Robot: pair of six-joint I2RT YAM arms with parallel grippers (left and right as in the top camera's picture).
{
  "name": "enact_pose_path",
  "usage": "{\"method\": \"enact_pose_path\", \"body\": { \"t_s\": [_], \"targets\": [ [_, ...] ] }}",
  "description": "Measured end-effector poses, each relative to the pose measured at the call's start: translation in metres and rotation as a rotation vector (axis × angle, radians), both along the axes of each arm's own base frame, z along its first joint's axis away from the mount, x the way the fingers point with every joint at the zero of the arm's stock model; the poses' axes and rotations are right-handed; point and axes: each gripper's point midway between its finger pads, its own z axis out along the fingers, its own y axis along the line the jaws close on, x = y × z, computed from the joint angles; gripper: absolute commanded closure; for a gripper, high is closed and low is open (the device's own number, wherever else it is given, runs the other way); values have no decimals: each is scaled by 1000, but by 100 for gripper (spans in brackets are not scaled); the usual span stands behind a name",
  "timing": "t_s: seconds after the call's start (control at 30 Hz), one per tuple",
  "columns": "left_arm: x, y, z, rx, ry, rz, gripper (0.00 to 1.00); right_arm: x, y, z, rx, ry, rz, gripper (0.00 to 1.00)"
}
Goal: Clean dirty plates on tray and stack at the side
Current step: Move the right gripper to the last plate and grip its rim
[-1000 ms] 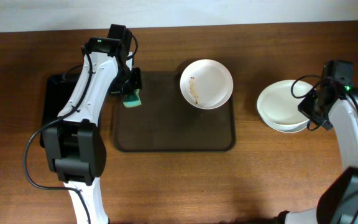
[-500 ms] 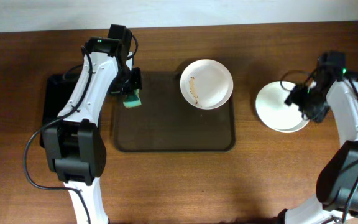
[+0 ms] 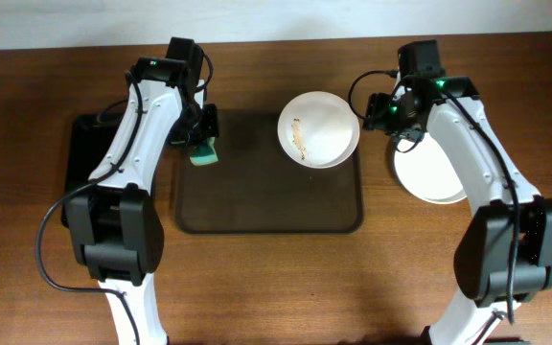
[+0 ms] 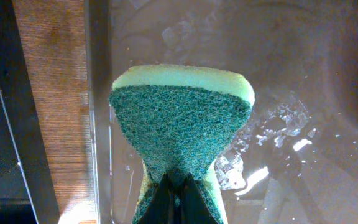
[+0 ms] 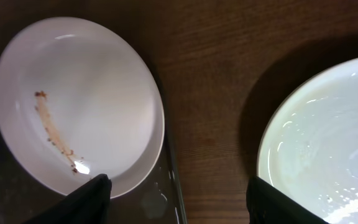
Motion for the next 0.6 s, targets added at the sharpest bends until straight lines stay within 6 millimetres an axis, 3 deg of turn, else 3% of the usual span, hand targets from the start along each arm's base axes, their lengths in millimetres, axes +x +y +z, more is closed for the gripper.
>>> {"method": "enact_pose_path", "body": {
  "t_s": [0.17, 0.2, 0.3, 0.4, 0.6],
  "targets": [
    [0, 0, 0, 0, 0, 0, 99, 5, 0, -33, -6, 55, -2, 31],
    [0, 0, 0, 0, 0, 0, 99, 8, 1, -37, -5, 51, 1, 36],
    [0, 0, 0, 0, 0, 0, 99, 10, 7, -39, 1, 46, 6, 44],
    [0, 0, 0, 0, 0, 0, 99, 2, 27, -41, 17, 74, -15, 49],
    [0, 0, 0, 0, 0, 0, 99, -11, 49, -45, 42, 129, -148, 73]
  ]
}}
